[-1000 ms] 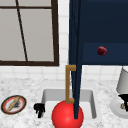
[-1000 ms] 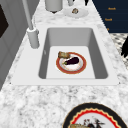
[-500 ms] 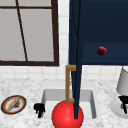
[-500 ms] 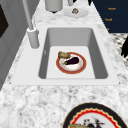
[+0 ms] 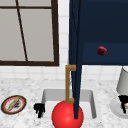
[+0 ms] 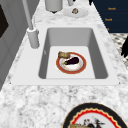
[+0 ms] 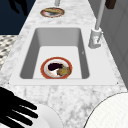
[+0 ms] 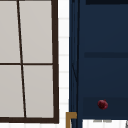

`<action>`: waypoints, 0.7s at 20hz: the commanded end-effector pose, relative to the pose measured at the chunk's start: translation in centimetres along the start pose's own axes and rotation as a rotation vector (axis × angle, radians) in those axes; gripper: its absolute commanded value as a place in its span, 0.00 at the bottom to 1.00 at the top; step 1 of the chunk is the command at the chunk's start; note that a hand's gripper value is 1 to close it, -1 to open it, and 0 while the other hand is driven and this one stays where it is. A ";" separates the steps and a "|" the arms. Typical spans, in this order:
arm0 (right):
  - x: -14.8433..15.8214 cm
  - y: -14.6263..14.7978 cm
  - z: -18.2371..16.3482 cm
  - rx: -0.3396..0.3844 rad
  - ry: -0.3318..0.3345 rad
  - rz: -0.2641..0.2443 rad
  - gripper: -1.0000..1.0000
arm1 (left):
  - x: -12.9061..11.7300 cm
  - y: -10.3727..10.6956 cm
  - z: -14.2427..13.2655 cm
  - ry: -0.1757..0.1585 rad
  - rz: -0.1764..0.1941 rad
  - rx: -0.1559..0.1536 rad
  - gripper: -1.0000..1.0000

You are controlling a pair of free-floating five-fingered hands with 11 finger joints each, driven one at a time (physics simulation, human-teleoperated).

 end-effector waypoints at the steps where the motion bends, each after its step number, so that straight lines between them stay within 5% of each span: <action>1: 0.1 0.0 0.0 0.000 0.000 0.000 0.00 | 0.0 0.0 0.0 0.000 0.000 0.000 0.50; 14: 6.9 -1.1 5.2 -0.019 0.082 0.074 0.00 | 0.0 0.0 0.0 0.000 0.000 0.000 0.50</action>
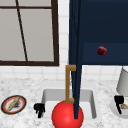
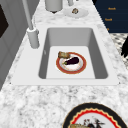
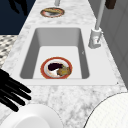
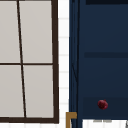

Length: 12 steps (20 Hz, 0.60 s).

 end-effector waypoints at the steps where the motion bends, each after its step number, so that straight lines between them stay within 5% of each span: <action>1: 2.4 0.0 2.0 -0.005 0.011 0.026 0.00 | 0.0 0.0 0.0 0.000 0.000 0.000 0.50; 12: 8.5 0.7 8.4 -0.023 -0.004 0.018 0.00 | 0.0 0.0 0.0 0.000 0.000 0.000 0.50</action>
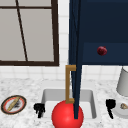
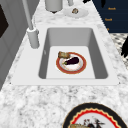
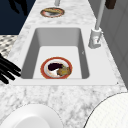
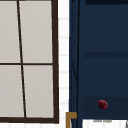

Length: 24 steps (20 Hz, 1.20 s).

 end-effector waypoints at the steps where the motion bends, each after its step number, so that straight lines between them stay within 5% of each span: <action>1: 2.3 0.1 2.1 -0.013 -0.007 0.009 0.00 | 0.0 0.0 0.0 0.000 0.000 0.000 0.50; 24: 18.5 -2.3 10.4 0.011 0.022 0.061 0.00 | 0.0 0.0 0.0 0.000 0.000 0.000 0.50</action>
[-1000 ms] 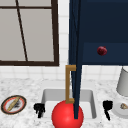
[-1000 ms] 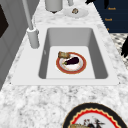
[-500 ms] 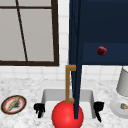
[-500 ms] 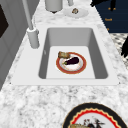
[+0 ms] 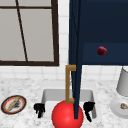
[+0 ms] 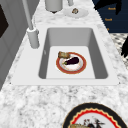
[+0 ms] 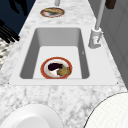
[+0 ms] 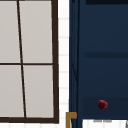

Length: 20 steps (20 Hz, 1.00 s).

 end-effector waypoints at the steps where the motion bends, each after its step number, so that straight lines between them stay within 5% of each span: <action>1: 2.7 -0.4 1.2 0.015 0.010 0.037 0.00 | 0.0 0.0 0.0 0.000 0.000 0.000 0.50; 12: 9.1 -2.3 4.7 0.008 -0.068 0.019 0.00 | 0.0 0.0 0.0 0.000 0.000 0.000 0.50; 20: 11.3 -5.8 6.3 0.107 -0.187 0.013 0.00 | 0.0 0.0 0.0 0.000 0.000 0.000 0.50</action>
